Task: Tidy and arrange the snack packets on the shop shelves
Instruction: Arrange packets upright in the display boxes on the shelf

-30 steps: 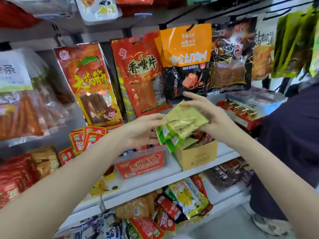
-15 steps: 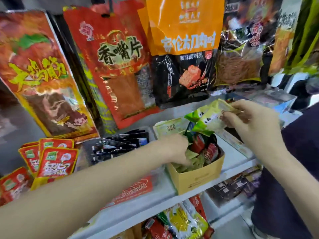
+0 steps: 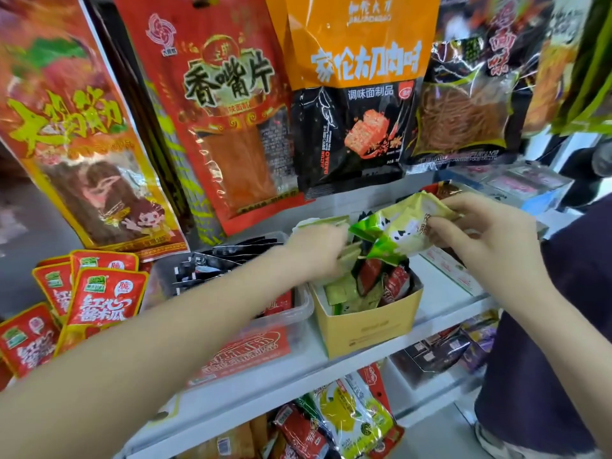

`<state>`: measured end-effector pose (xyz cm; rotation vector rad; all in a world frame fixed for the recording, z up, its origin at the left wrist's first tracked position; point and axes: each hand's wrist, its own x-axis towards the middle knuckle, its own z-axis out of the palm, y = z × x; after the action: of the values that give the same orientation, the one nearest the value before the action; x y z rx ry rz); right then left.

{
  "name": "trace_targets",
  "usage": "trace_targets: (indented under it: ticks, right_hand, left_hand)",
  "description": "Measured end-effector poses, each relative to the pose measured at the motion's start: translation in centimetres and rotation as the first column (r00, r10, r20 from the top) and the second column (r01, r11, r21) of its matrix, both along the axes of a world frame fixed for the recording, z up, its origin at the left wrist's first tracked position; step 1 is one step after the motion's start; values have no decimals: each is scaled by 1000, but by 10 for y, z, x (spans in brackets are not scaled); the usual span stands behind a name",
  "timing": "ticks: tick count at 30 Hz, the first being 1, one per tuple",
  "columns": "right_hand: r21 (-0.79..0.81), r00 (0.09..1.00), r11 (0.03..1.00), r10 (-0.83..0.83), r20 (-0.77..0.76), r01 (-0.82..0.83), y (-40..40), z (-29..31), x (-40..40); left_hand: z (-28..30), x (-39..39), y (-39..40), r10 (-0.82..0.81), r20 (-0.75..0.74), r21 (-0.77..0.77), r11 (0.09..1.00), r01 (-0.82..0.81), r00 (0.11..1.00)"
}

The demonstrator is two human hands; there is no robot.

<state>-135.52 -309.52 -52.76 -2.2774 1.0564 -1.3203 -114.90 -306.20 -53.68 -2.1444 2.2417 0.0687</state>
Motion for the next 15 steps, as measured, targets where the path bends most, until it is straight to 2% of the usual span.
trace_targets:
  ticks: [2, 5, 7, 9, 11, 13, 15]
  right_hand:
    - [73, 995, 997, 30, 94, -37, -1, 0, -3]
    - [177, 958, 970, 115, 263, -165, 0, -2, 1]
    - [204, 947, 943, 211, 243, -262, 2, -6, 6]
    - [195, 958, 938, 278, 77, -287, 2, -10, 14]
    - [131, 948, 957, 279, -155, -260, 0, -9, 24]
    - [22, 882, 964, 251, -398, -264, -5, -5, 40]
    - [-26, 792, 968, 188, -581, -249, -9, -4, 62]
  left_hand:
    - [11, 15, -3, -1, -53, -47, 999, -2, 999]
    - [13, 28, -6, 23, -37, -99, 995, -27, 999]
    - [8, 32, -8, 35, 13, -100, 994, -34, 999]
    - [4, 33, -8, 42, 69, -46, 998, -38, 997]
    - [2, 35, -7, 63, 34, -5, 998, -63, 997]
    - [3, 39, -6, 89, -59, 2, 996, -89, 994]
    - [2, 45, -6, 97, -178, 9, 995, -97, 979]
